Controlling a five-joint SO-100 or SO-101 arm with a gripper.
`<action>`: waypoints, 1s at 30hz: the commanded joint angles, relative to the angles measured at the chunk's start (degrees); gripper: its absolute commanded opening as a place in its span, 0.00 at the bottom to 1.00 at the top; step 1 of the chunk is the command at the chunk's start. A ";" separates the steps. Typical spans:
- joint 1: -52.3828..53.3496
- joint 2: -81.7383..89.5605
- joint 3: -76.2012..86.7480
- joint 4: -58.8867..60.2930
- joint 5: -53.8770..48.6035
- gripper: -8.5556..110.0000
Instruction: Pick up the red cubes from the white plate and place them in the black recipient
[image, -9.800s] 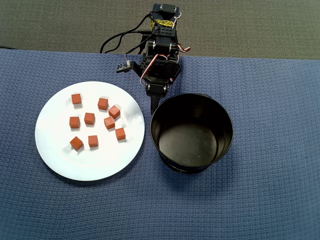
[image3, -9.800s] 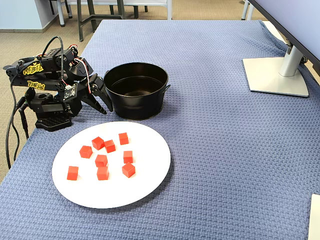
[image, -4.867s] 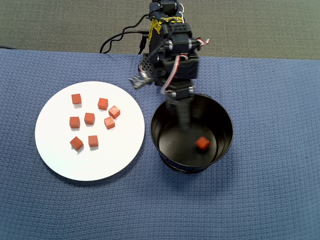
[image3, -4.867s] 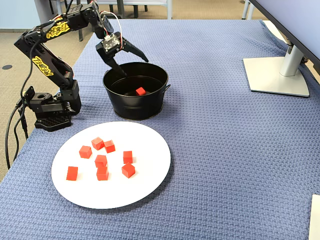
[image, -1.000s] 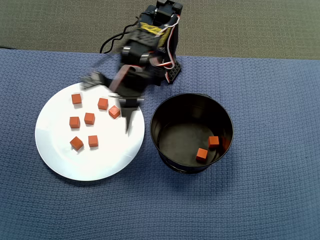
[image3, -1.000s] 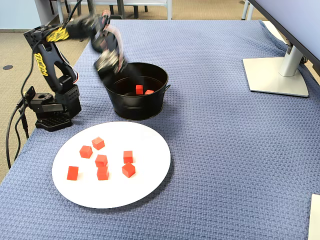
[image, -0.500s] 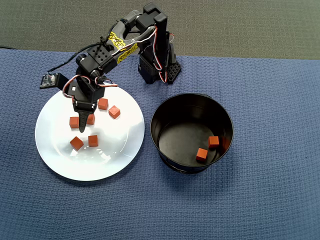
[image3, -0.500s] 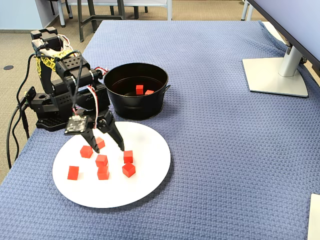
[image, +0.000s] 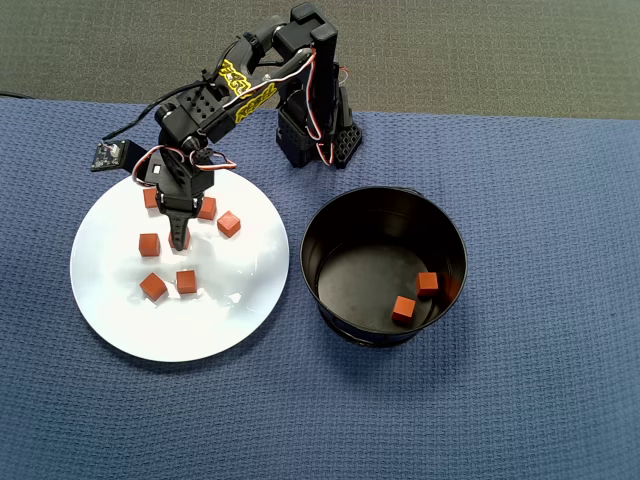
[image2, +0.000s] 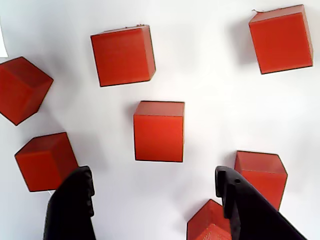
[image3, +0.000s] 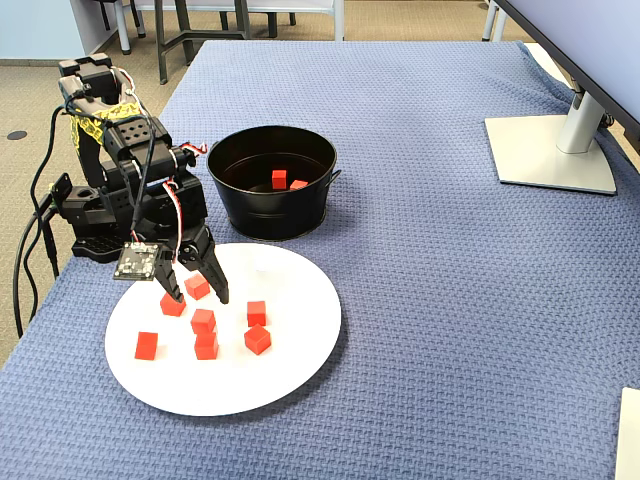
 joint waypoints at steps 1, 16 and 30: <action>0.53 -0.88 -0.53 -2.72 0.26 0.26; 1.32 -10.11 -4.83 -7.38 -4.92 0.20; 0.18 -7.65 -6.06 -8.00 -1.67 0.07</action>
